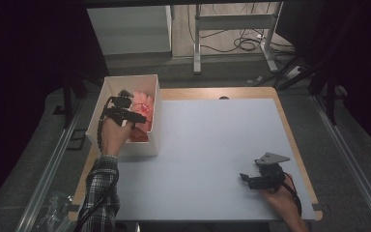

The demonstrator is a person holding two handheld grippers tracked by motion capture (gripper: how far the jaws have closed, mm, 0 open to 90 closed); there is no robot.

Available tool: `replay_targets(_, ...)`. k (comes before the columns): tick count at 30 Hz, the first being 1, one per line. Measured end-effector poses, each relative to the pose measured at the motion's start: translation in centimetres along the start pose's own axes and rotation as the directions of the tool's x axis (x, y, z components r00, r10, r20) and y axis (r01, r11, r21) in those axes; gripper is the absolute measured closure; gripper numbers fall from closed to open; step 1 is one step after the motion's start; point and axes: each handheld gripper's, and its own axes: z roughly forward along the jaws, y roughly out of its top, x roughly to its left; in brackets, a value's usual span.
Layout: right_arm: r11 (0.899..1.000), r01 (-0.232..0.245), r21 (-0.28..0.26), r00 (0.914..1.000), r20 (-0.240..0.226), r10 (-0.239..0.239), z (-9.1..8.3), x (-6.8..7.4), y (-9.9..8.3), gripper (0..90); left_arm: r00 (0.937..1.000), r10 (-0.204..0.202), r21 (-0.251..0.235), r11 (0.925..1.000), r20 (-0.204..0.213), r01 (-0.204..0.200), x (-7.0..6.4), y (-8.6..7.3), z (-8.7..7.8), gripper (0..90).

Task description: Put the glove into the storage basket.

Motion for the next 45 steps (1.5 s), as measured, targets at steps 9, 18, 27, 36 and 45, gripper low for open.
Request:
replay_targets(9, 1.0, 0.0, 0.0, 1.0, 0.0, 0.0, 0.0, 0.0, 0.0, 17.8, 0.9992, 0.033, -0.065, 0.9974, 0.022, -0.031, -0.1, -0.5, -1.3, 2.3)
replay_targets(18, 1.0, 0.0, 0.0, 1.0, 0.0, 0.0, 0.0, 0.0, 0.0, 17.8, 0.9938, 0.108, -0.131, 0.9861, 0.029, -0.103, -0.6, -1.0, -2.6, 2.2)
replay_targets(27, 1.0, 0.0, 0.0, 1.0, 0.0, 0.0, 0.0, 0.0, 0.0, 17.8, 0.9883, 0.148, -0.188, 0.9723, 0.037, -0.139, -0.9, -1.7, -3.9, 1.9)
replay_targets(36, 1.0, 0.0, 0.0, 1.0, 0.001, 0.0, 0.0, 0.0, 0.0, 17.8, 0.98, 0.187, -0.254, 0.9531, 0.068, -0.164, -1.5, -2.4, -5.8, 1.9)
replay_targets(45, 1.0, 0.001, 0.0, 1.0, 0.001, -0.001, 0.0, 0.0, 0.0, 17.8, 0.9586, 0.264, -0.302, 0.9271, 0.106, -0.222, -3.6, -3.0, -7.2, 2.0)
